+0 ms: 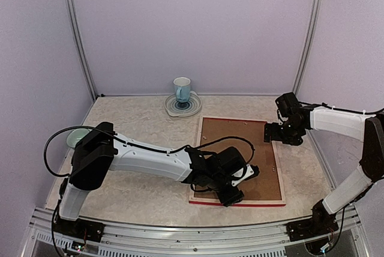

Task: Put the photo into the frame
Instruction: Press the fastener onto the backboard.

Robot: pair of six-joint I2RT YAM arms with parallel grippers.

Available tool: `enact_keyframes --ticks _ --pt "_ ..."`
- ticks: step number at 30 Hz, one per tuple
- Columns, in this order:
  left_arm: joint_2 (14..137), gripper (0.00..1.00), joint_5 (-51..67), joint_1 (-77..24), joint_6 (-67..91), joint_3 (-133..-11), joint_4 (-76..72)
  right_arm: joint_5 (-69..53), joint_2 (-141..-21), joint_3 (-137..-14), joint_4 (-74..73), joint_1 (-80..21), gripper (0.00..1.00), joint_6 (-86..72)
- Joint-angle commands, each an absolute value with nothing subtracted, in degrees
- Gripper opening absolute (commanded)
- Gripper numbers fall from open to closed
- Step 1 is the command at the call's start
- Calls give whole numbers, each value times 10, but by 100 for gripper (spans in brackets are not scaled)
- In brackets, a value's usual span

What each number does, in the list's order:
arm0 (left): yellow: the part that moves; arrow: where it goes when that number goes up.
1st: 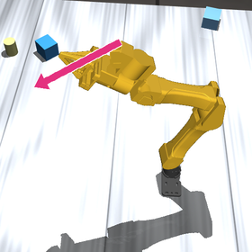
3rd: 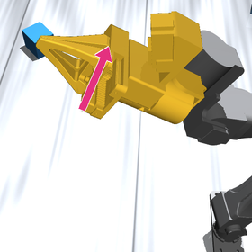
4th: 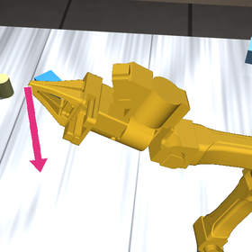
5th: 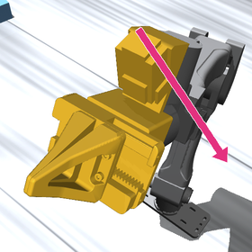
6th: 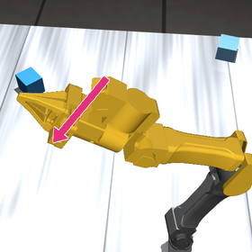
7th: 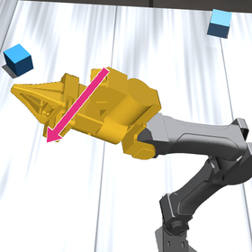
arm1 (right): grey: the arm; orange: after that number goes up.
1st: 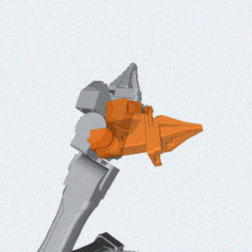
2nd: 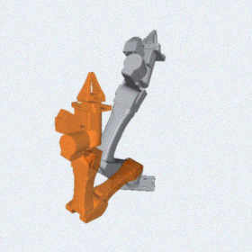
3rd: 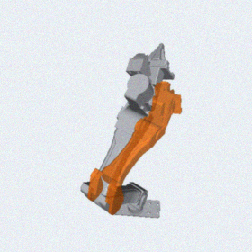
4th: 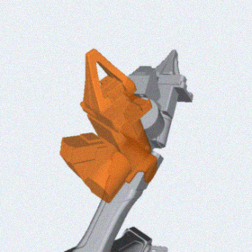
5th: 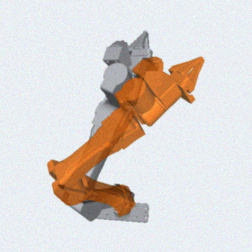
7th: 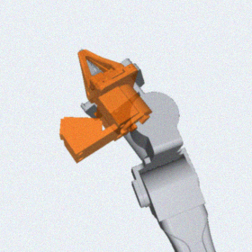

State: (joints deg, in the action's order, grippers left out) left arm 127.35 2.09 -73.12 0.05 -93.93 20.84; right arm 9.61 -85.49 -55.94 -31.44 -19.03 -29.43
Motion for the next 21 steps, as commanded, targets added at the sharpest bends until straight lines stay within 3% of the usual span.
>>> enact_keyframes --ticks 1,13,21 --pt "1287 69 2 -726 18 -947 191 94 -845 -553 -310 -195 99 -297" --pt "1283 69 -51 -717 56 -928 150 94 -844 -552 -310 -195 99 -296" --pt "1265 69 -5 -710 37 -905 142 94 -846 -553 -309 -195 99 -296"
